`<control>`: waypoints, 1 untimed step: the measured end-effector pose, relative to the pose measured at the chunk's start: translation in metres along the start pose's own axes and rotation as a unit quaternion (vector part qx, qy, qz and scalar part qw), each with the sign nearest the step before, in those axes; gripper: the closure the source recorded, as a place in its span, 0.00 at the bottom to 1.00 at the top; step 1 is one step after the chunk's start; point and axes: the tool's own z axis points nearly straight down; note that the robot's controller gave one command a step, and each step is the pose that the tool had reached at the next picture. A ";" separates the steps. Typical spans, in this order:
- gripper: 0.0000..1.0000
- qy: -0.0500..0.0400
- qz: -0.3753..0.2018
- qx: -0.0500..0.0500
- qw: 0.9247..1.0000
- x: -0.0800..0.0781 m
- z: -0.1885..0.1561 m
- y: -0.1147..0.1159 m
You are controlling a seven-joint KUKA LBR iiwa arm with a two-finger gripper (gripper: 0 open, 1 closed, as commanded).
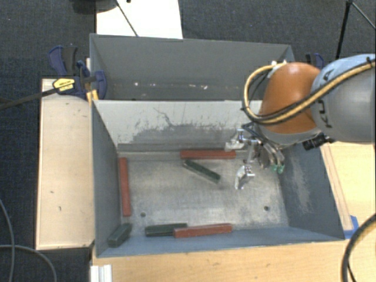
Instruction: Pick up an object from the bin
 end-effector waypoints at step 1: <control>1.00 0.000 -0.002 -0.001 1.000 -0.008 0.031 0.045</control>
Offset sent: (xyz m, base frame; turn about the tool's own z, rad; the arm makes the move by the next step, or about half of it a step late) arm 0.0000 0.0000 0.0000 0.0000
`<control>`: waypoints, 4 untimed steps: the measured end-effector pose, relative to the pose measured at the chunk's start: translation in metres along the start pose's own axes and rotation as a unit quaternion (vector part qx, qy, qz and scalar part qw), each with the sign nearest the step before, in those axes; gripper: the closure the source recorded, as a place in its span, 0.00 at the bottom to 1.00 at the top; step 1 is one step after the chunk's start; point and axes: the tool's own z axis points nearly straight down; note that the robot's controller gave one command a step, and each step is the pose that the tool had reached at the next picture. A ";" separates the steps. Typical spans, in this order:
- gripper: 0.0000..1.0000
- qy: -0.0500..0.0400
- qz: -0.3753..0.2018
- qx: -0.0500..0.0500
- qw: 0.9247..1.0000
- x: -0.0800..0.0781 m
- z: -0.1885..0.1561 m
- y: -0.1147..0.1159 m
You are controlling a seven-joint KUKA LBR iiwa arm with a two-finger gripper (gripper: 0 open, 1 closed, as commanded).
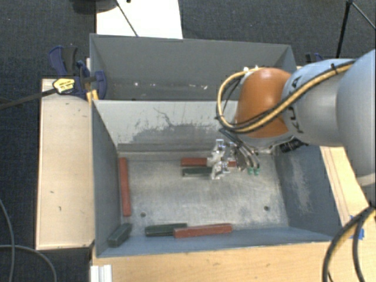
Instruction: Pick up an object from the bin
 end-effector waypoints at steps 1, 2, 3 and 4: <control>1.00 0.000 0.000 0.000 1.000 0.000 0.000 0.000; 1.00 0.001 -0.030 0.000 1.000 0.024 -0.109 0.025; 1.00 0.001 -0.030 0.000 1.000 0.024 -0.109 0.025; 1.00 0.000 -0.144 -0.001 0.990 0.033 -0.126 0.064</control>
Offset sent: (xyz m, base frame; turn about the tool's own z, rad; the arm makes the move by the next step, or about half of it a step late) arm -0.0257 0.0253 0.1087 -0.0590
